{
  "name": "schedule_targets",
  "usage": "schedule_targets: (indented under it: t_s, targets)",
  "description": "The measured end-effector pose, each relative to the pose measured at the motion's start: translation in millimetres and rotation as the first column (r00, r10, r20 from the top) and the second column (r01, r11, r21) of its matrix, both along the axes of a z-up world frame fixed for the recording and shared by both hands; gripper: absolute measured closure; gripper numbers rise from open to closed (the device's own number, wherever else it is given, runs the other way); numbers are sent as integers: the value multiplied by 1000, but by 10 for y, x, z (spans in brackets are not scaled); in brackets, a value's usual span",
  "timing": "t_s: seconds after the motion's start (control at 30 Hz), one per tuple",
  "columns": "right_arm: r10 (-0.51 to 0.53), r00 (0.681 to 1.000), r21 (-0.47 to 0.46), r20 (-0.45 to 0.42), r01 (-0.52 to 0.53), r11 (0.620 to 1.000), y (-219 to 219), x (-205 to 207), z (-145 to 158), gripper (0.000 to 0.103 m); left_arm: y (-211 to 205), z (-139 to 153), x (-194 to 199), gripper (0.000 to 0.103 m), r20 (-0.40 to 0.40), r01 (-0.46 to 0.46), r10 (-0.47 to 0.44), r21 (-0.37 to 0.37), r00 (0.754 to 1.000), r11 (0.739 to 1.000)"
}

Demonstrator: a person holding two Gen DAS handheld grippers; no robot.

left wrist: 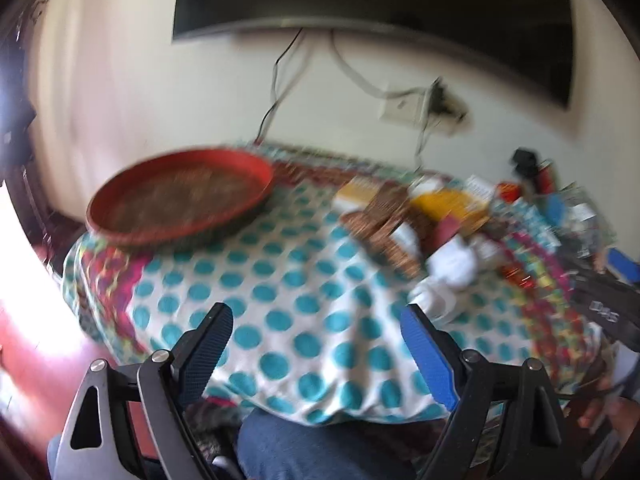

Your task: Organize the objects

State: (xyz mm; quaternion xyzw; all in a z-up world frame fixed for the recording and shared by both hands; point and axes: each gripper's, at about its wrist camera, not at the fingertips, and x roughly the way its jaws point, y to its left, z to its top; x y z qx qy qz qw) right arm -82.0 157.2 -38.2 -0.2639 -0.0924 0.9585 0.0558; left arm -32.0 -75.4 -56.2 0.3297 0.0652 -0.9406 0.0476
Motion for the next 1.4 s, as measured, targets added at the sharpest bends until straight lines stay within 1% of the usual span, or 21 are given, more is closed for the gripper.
schedule_targets:
  t_s: [0.1, 0.17, 0.2, 0.27, 0.33, 0.4, 0.53, 0.6, 0.73, 0.83, 0.9, 0.97, 1.03, 1.1, 1.23, 1.33, 1.37, 1.4]
  targets:
    - [1, 1000, 29, -7, 0, 1000, 93, -44, -142, 0, 116, -147, -122, 15, 43, 30, -29, -16, 999, 999]
    - [7, 1000, 17, -16, -6, 1000, 164, -84, -202, 0, 266, -186, -214, 15, 53, 71, -69, -34, 996, 997]
    - [14, 1000, 10, -20, -14, 1000, 187, -104, -222, 0, 365, -232, -286, 15, 78, 102, -98, -43, 992, 994]
    - [25, 999, 2, -24, -25, 1000, 203, -146, -261, 0, 506, -273, -375, 15, 101, 132, -127, -41, 987, 990]
    - [39, 999, -27, -6, -39, 999, 219, -209, -270, 0, 674, -259, -483, 15, 105, 179, -175, -30, 979, 983]
    - [59, 998, -41, 0, -59, 997, 216, -258, -249, 0, 815, -230, -575, 15, 93, 209, -204, -41, 974, 977]
    - [48, 999, 15, -24, -48, 999, 215, -362, -178, 0, 978, -285, -793, 15, 119, 249, -241, -60, 963, 967]
    - [31, 999, 2, -10, -31, 1000, 269, -434, -170, 0, 999, -319, -850, 15, 120, 244, -236, -51, 964, 969]
    - [13, 997, -97, 71, -6, 995, 465, -595, -229, 0, 1044, -378, -935, 15, 134, 251, -241, -61, 961, 966]
    - [-15, 992, -133, 129, 32, 991, 569, -681, -304, 0, 1061, -407, -983, 15, 147, 236, -227, -49, 963, 970]
    - [-10, 988, -179, 155, 38, 983, 642, -703, -341, 0, 1076, -402, -991, 15, 144, 237, -228, -50, 963, 970]
    - [0, 987, -203, 162, 34, 979, 666, -699, -356, 0, 1093, -395, -1010, 15, 142, 229, -218, -65, 965, 971]
    - [5, 987, -202, 163, 28, 979, 658, -694, -359, 0, 1113, -399, -1032, 15, 145, 229, -218, -65, 965, 971]
    - [20, 986, -210, 168, 16, 978, 647, -696, -364, 0, 1123, -423, -1050, 15, 151, 216, -202, -80, 968, 973]
    - [47, 979, -240, 198, 2, 971, 652, -730, -403, 0, 1124, -479, -1093, 15, 164, 200, -188, -59, 968, 978]
    - [45, 978, -251, 202, 7, 968, 669, -739, -411, 0, 1145, -512, -1120, 15, 171, 190, -177, -66, 969, 980]
    - [47, 979, -254, 199, 5, 967, 671, -737, -407, 0, 1149, -512, -1123, 17, 167, 190, -177, -66, 970, 980]
    - [48, 979, -256, 197, 4, 967, 670, -733, -405, 0, 1156, -506, -1120, 30, 160, 192, -179, -66, 971, 979]
